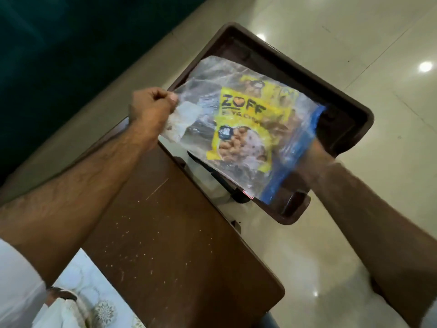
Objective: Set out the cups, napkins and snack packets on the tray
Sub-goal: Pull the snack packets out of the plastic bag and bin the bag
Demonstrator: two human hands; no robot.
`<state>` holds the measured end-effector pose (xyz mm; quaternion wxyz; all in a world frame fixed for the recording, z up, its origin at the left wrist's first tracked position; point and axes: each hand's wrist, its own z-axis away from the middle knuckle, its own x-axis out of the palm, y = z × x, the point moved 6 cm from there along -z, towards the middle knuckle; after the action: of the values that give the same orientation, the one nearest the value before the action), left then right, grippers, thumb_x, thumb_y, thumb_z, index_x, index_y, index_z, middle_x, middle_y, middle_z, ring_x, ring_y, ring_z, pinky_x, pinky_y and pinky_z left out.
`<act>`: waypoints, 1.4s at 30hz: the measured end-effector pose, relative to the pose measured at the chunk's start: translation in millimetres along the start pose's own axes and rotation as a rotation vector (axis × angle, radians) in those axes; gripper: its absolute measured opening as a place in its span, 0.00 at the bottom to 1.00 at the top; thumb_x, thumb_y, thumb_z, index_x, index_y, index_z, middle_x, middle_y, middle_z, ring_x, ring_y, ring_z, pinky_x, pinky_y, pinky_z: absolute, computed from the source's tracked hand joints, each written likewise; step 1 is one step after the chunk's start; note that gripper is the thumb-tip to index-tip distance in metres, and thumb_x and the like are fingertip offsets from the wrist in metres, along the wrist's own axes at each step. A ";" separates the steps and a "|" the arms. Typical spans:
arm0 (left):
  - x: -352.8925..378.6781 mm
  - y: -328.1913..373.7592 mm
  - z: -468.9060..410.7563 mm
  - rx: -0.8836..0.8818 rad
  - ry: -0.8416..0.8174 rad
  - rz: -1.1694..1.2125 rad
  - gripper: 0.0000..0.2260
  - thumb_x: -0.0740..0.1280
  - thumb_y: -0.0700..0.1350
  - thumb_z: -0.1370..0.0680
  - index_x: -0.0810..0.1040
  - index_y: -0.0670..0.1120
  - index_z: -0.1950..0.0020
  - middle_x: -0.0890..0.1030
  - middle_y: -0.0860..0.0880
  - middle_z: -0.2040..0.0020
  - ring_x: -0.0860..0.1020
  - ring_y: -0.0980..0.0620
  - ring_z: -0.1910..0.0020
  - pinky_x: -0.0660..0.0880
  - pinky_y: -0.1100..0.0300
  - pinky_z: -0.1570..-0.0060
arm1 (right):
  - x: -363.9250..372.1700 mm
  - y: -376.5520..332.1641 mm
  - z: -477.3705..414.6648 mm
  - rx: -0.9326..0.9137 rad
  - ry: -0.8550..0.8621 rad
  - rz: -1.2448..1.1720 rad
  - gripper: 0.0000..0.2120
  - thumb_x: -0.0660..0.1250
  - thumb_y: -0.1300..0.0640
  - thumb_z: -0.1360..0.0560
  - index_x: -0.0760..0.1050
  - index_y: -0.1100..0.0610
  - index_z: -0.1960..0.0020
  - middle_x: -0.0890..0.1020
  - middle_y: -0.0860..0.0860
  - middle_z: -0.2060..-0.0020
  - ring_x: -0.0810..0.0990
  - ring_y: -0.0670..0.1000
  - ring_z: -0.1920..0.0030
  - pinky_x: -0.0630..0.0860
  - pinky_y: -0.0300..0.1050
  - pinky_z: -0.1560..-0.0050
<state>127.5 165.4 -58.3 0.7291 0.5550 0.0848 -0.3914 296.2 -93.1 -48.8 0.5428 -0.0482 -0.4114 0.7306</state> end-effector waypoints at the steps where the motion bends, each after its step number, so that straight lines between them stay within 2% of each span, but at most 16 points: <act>1: -12.1 -1.8 -1.1 0.006 0.068 -0.020 0.06 0.73 0.47 0.23 0.82 0.54 0.60 0.86 0.50 0.57 0.83 0.54 0.58 0.83 0.58 0.57 | -5.6 -1.6 0.0 0.003 0.010 0.067 0.11 0.56 0.68 0.19 0.75 0.68 0.43 0.86 0.57 0.55 0.85 0.53 0.55 0.83 0.45 0.51; 4: -36.3 -7.7 5.2 0.050 0.200 -0.092 0.04 0.70 0.49 0.21 0.82 0.51 0.50 0.84 0.51 0.52 0.83 0.51 0.51 0.82 0.48 0.48 | -40.6 -6.1 6.8 -0.010 0.109 0.131 0.22 0.59 0.74 0.24 0.72 0.65 0.31 0.81 0.61 0.39 0.81 0.61 0.40 0.79 0.60 0.39; 7: -34.4 -17.6 27.5 -0.099 0.263 0.112 0.20 0.71 0.57 0.24 0.74 0.48 0.38 0.80 0.49 0.42 0.80 0.51 0.45 0.80 0.53 0.46 | -64.6 -2.3 12.9 0.006 0.199 0.144 0.23 0.58 0.74 0.22 0.71 0.64 0.29 0.79 0.61 0.35 0.79 0.62 0.36 0.76 0.62 0.36; 8: -27.1 -23.0 38.4 -0.220 0.244 0.272 0.23 0.72 0.59 0.26 0.72 0.47 0.38 0.80 0.48 0.41 0.80 0.51 0.45 0.80 0.55 0.50 | -67.5 -0.1 12.7 -0.002 0.226 0.149 0.23 0.57 0.74 0.22 0.71 0.64 0.29 0.78 0.61 0.34 0.78 0.62 0.35 0.75 0.62 0.35; 10: -4.2 -35.2 65.9 -0.500 0.138 0.566 0.19 0.73 0.60 0.27 0.76 0.49 0.45 0.84 0.50 0.47 0.83 0.53 0.53 0.79 0.59 0.60 | -64.7 4.7 8.3 -0.037 0.264 0.145 0.23 0.56 0.75 0.22 0.69 0.65 0.28 0.78 0.62 0.33 0.78 0.62 0.34 0.74 0.60 0.34; 12: 15.7 -46.2 93.0 -0.706 0.028 0.669 0.18 0.75 0.60 0.31 0.79 0.52 0.49 0.82 0.50 0.49 0.80 0.52 0.55 0.77 0.55 0.57 | -62.4 12.2 1.9 -0.062 0.315 0.147 0.22 0.57 0.75 0.22 0.68 0.66 0.29 0.78 0.62 0.34 0.78 0.62 0.35 0.75 0.62 0.34; 14: 35.1 -51.8 112.5 -0.773 -0.097 0.700 0.17 0.77 0.56 0.32 0.79 0.49 0.50 0.79 0.50 0.55 0.78 0.50 0.58 0.76 0.53 0.55 | -65.9 19.0 -2.6 -0.088 0.364 0.176 0.22 0.60 0.75 0.23 0.67 0.66 0.30 0.79 0.63 0.36 0.79 0.63 0.36 0.75 0.66 0.36; 16: 47.5 -50.7 119.5 -0.741 -0.155 0.692 0.10 0.76 0.48 0.28 0.80 0.47 0.53 0.79 0.51 0.62 0.78 0.53 0.65 0.76 0.56 0.61 | -70.5 22.4 -5.7 -0.122 0.418 0.251 0.24 0.65 0.75 0.26 0.65 0.65 0.32 0.80 0.62 0.38 0.81 0.62 0.38 0.76 0.66 0.38; 18: 47.2 -46.1 117.8 -0.690 -0.100 0.740 0.05 0.74 0.43 0.26 0.80 0.46 0.53 0.79 0.51 0.64 0.77 0.54 0.67 0.76 0.59 0.65 | -78.3 20.8 -5.0 -0.150 0.517 0.365 0.27 0.71 0.73 0.30 0.64 0.62 0.35 0.81 0.59 0.41 0.83 0.58 0.43 0.79 0.62 0.41; 22: 28.5 -37.0 106.1 -0.567 -0.030 1.036 0.01 0.67 0.40 0.23 0.78 0.45 0.54 0.82 0.48 0.58 0.81 0.49 0.56 0.79 0.56 0.56 | -88.3 16.0 -7.9 -0.187 0.606 0.531 0.37 0.74 0.72 0.34 0.60 0.59 0.32 0.81 0.58 0.44 0.82 0.54 0.46 0.80 0.55 0.42; 25: 3.2 -29.8 98.7 -0.461 -0.094 1.241 0.04 0.62 0.41 0.23 0.76 0.44 0.51 0.80 0.42 0.45 0.78 0.42 0.45 0.77 0.50 0.44 | -87.5 20.7 -11.3 -0.176 0.606 0.598 0.36 0.73 0.72 0.32 0.60 0.58 0.30 0.79 0.57 0.42 0.81 0.57 0.42 0.79 0.57 0.40; 28: -32.5 -26.0 89.4 -0.335 -0.122 1.423 0.14 0.59 0.40 0.26 0.73 0.44 0.41 0.78 0.38 0.34 0.78 0.37 0.38 0.72 0.40 0.34 | -86.0 20.3 -7.4 -0.133 0.625 0.629 0.34 0.72 0.70 0.33 0.62 0.58 0.32 0.77 0.55 0.44 0.79 0.58 0.40 0.78 0.56 0.39; 32: -70.4 -25.9 88.3 -0.259 -0.184 1.413 0.23 0.56 0.42 0.25 0.73 0.38 0.31 0.73 0.36 0.28 0.76 0.33 0.36 0.68 0.30 0.35 | -60.5 -16.2 14.0 -0.422 0.735 0.792 0.30 0.68 0.60 0.38 0.67 0.58 0.36 0.72 0.55 0.40 0.75 0.59 0.37 0.73 0.55 0.35; 36: -104.1 -26.4 97.0 -0.194 -0.244 1.377 0.23 0.50 0.42 0.22 0.75 0.41 0.31 0.80 0.34 0.36 0.78 0.29 0.38 0.66 0.29 0.33 | 21.5 -37.2 23.0 -0.583 0.367 0.641 0.21 0.73 0.43 0.32 0.70 0.44 0.43 0.80 0.52 0.42 0.82 0.49 0.45 0.79 0.50 0.43; 39: -131.8 -29.4 106.4 -0.153 -0.290 1.324 0.28 0.57 0.42 0.29 0.72 0.41 0.28 0.78 0.34 0.33 0.74 0.27 0.35 0.67 0.30 0.33 | 102.7 -34.9 18.6 -0.355 -0.120 0.524 0.26 0.70 0.37 0.27 0.70 0.50 0.36 0.84 0.54 0.46 0.86 0.47 0.53 0.81 0.45 0.57; 42: -165.6 -32.0 119.0 -0.101 -0.289 1.283 0.31 0.59 0.43 0.31 0.69 0.41 0.26 0.76 0.36 0.31 0.75 0.31 0.33 0.72 0.32 0.37 | 173.2 -20.8 32.6 -0.141 -0.449 0.537 0.29 0.71 0.47 0.24 0.64 0.55 0.29 0.84 0.53 0.51 0.86 0.51 0.55 0.81 0.45 0.60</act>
<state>-43.2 137.6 54.3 0.8469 0.4023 -0.3434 0.0548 224.7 34.7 51.4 0.2227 -0.0300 -0.5424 0.8095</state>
